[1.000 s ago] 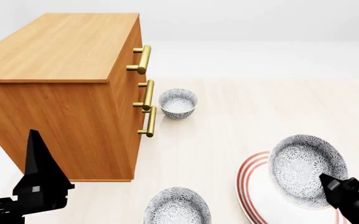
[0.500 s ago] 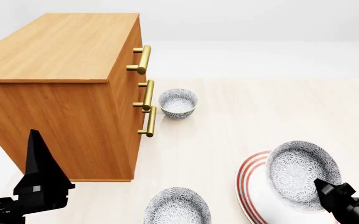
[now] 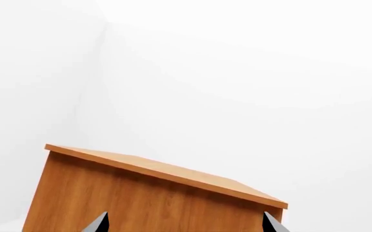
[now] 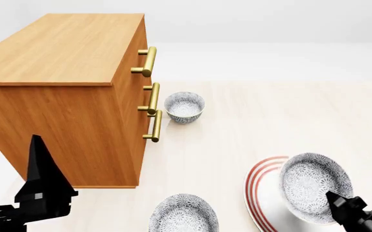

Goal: Put the bowl in the middle on the plate.

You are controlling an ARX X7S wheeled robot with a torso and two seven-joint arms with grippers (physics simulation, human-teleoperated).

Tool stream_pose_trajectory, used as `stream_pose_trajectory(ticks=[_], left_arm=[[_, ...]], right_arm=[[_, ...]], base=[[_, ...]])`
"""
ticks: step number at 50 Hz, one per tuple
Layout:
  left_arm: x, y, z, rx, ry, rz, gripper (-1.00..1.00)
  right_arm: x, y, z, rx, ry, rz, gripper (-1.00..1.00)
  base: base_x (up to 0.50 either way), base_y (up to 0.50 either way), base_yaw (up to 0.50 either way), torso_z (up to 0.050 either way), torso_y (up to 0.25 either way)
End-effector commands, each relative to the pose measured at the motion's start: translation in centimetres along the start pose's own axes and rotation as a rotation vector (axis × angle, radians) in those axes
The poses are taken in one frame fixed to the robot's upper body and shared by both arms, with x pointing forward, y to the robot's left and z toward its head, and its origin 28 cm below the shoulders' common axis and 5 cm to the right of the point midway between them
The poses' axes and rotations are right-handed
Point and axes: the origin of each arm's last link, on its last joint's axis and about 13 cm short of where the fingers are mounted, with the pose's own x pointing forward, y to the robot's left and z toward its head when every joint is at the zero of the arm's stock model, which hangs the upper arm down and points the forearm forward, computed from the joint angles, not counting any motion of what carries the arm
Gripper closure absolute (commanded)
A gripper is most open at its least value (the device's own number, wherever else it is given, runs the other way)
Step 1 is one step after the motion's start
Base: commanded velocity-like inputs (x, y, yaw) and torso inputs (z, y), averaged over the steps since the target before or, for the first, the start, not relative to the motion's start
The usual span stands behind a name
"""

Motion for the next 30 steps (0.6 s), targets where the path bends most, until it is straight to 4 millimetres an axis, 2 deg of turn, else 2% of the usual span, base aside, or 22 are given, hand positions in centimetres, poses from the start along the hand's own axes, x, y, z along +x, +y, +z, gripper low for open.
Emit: stream_pose_trajectory(ticks=[1, 13, 14, 30], left_arm=[[0.01, -0.01, 0.0, -0.001, 0.002, -0.001, -1.0], [0.13, 0.04, 0.0, -0.002, 0.003, 0.001, -1.0], [0.13, 0.04, 0.0, -0.002, 0.003, 0.001, -1.0], [0.06, 0.02, 0.04, -0.002, 0.002, 0.003, -1.0]], right_arm=[[0.96, -0.06, 0.13, -0.005, -0.024, 0.04, 1.0], [1.2, 0.16, 0.08, 0.0, -0.015, 0.048, 1.0], [1.22, 0.17, 0.06, -0.003, -0.012, 0.048, -1.0], [1.04, 0.24, 0.07, 0.006, -0.022, 0.046, -1.0]], base=[[0.0, 0.0, 0.0, 0.0, 0.0], [0.0, 0.0, 0.0, 0.0, 0.001], [0.0, 0.0, 0.0, 0.0, 0.0], [0.0, 0.0, 0.0, 0.0, 0.0]])
